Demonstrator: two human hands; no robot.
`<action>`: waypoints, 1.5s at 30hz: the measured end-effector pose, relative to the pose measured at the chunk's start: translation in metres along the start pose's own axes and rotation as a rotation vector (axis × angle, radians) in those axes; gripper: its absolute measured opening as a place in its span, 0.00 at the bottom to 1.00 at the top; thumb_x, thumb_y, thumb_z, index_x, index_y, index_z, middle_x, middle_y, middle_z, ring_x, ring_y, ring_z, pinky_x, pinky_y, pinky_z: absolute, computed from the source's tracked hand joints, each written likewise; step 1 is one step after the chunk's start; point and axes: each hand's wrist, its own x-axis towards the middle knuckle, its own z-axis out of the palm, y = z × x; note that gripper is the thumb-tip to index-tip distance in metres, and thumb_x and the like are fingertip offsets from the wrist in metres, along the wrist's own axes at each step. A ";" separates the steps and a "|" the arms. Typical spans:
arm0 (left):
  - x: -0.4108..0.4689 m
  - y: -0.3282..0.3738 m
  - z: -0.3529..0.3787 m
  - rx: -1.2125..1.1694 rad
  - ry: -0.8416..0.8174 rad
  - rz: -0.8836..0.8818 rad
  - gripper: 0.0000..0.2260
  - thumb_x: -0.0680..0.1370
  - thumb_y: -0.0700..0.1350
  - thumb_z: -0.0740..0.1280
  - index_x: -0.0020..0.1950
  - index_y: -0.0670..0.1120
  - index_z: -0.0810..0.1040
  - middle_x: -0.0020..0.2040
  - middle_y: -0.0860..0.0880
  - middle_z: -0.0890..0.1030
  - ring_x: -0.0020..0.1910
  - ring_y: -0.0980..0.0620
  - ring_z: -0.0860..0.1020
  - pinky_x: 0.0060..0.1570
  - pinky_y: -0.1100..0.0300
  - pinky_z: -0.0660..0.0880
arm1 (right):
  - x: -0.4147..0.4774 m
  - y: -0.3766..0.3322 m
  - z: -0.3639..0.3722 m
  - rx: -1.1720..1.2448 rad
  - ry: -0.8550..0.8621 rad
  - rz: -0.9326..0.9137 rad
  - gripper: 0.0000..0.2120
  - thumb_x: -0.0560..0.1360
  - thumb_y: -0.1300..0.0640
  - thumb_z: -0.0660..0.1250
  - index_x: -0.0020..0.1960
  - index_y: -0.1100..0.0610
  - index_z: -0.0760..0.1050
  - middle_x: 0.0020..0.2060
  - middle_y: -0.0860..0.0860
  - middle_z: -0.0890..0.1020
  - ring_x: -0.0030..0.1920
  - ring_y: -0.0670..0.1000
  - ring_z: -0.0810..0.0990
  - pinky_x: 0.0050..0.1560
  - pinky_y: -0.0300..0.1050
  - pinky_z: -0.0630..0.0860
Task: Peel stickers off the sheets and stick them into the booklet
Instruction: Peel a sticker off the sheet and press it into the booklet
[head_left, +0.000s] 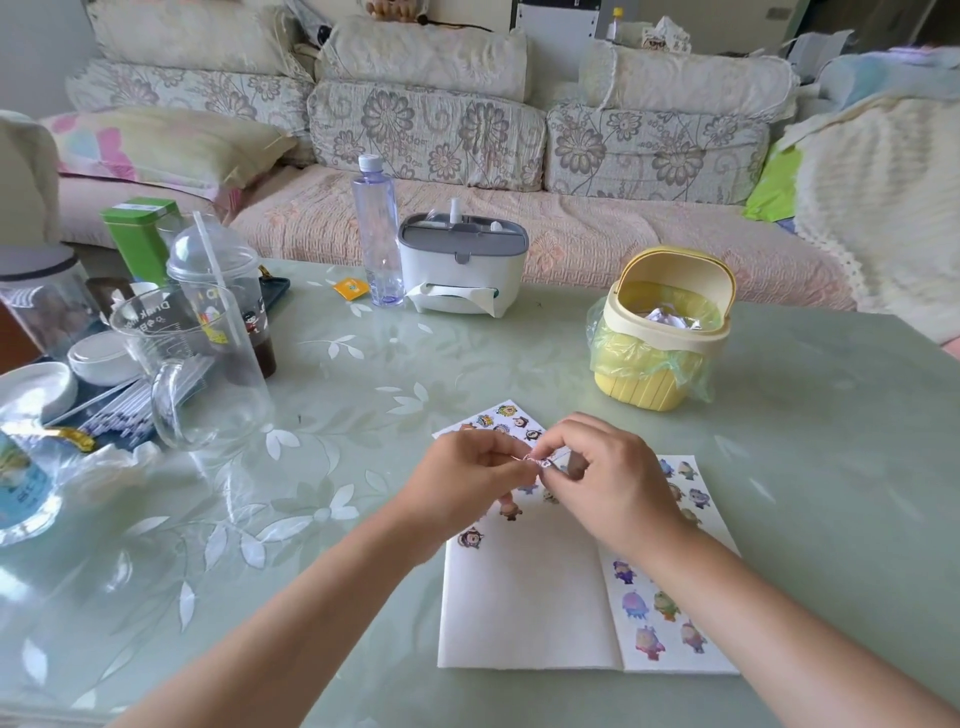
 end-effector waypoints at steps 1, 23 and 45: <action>0.000 -0.001 0.000 -0.027 0.012 -0.007 0.02 0.77 0.43 0.72 0.48 0.46 0.83 0.37 0.52 0.84 0.31 0.56 0.76 0.29 0.66 0.68 | 0.001 -0.002 0.000 0.029 -0.009 0.018 0.11 0.68 0.62 0.74 0.41 0.47 0.80 0.36 0.35 0.75 0.30 0.45 0.73 0.33 0.40 0.70; -0.002 -0.003 -0.001 0.020 0.103 0.068 0.05 0.76 0.44 0.71 0.41 0.48 0.83 0.35 0.52 0.80 0.33 0.51 0.73 0.38 0.57 0.71 | 0.007 -0.017 -0.008 0.502 -0.144 0.517 0.06 0.75 0.61 0.72 0.41 0.53 0.83 0.30 0.45 0.81 0.27 0.47 0.76 0.33 0.37 0.74; -0.009 0.004 0.006 0.135 0.102 0.069 0.06 0.77 0.44 0.69 0.40 0.49 0.80 0.28 0.62 0.77 0.24 0.61 0.75 0.31 0.61 0.68 | 0.003 -0.018 -0.008 0.329 -0.159 0.389 0.06 0.78 0.54 0.69 0.43 0.49 0.81 0.25 0.38 0.78 0.26 0.42 0.73 0.32 0.32 0.69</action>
